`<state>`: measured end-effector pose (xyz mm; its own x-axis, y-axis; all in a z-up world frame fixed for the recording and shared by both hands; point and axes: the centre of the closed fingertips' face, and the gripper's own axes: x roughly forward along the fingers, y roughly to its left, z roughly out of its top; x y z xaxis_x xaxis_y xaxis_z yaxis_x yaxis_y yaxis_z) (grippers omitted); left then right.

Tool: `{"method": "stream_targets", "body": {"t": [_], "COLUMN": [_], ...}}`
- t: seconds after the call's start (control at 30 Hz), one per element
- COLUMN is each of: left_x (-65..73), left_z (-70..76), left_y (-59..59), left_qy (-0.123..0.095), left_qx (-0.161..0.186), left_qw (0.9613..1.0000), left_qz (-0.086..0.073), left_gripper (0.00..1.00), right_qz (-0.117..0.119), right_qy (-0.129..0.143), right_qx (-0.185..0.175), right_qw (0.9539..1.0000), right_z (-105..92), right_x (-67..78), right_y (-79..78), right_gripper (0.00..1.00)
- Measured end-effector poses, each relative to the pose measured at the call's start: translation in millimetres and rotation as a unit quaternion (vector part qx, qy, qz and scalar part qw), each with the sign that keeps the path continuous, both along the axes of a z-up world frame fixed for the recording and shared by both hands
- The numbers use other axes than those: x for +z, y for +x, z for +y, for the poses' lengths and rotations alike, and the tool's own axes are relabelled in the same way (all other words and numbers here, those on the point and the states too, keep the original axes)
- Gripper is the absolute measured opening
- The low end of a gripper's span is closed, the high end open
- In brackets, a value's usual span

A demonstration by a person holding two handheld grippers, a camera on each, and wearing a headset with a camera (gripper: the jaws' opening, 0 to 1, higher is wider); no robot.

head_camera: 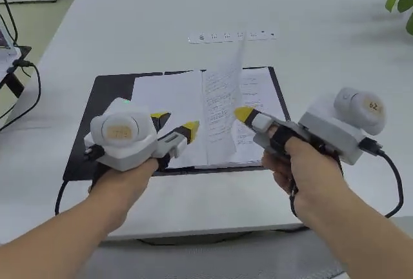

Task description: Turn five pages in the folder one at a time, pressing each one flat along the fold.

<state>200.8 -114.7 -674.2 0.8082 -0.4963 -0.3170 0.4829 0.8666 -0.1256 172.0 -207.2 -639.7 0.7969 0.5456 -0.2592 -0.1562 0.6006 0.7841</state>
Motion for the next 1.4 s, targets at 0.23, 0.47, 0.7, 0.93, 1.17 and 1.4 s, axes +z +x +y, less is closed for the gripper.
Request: {"method": "stream_targets", "body": {"t": [0.23, 0.47, 0.7, 0.93, 1.17, 1.4], "left_x": [13.4, 22.1, 10.4, 1.9, -3.1, -6.8], "left_z": [33.1, 55.9, 89.3, 122.9, 146.4, 162.2], "left_y": [-6.0, -15.2, -27.1, -32.5, -36.7, -41.7], "left_qy": [-0.003, 0.0, 0.008, 0.003, -0.001, -0.01], "left_qx": [0.008, 0.009, 0.021, 0.038, 0.053, 0.065], "left_qw": [0.9998, 0.9999, 0.9997, 0.9991, 0.9981, 0.9971], "left_qz": [-0.016, -0.014, 0.008, 0.021, 0.031, 0.039], "left_gripper": [0.36, 0.37, 0.37, 0.35, 0.33, 0.3], "right_qz": [-0.015, -0.026, -0.028, -0.031, -0.026, -0.024], "right_qy": [-0.023, -0.059, -0.097, -0.151, -0.216, -0.27], "right_qx": [0.014, 0.029, 0.052, 0.078, 0.105, 0.146], "right_qw": [0.9995, 0.9975, 0.9936, 0.9849, 0.9703, 0.9515], "right_z": [22.9, 49.1, 76.3, 106.7, 131.2, 158.3], "right_x": [-0.3, 2.1, -5.6, -17.4, -38.6, -56.6], "right_y": [0.3, -3.8, -4.5, -1.0, 2.6, 5.9], "right_gripper": [0.0, 0.0, 0.0, 0.0, 0.0, 0.0]}}
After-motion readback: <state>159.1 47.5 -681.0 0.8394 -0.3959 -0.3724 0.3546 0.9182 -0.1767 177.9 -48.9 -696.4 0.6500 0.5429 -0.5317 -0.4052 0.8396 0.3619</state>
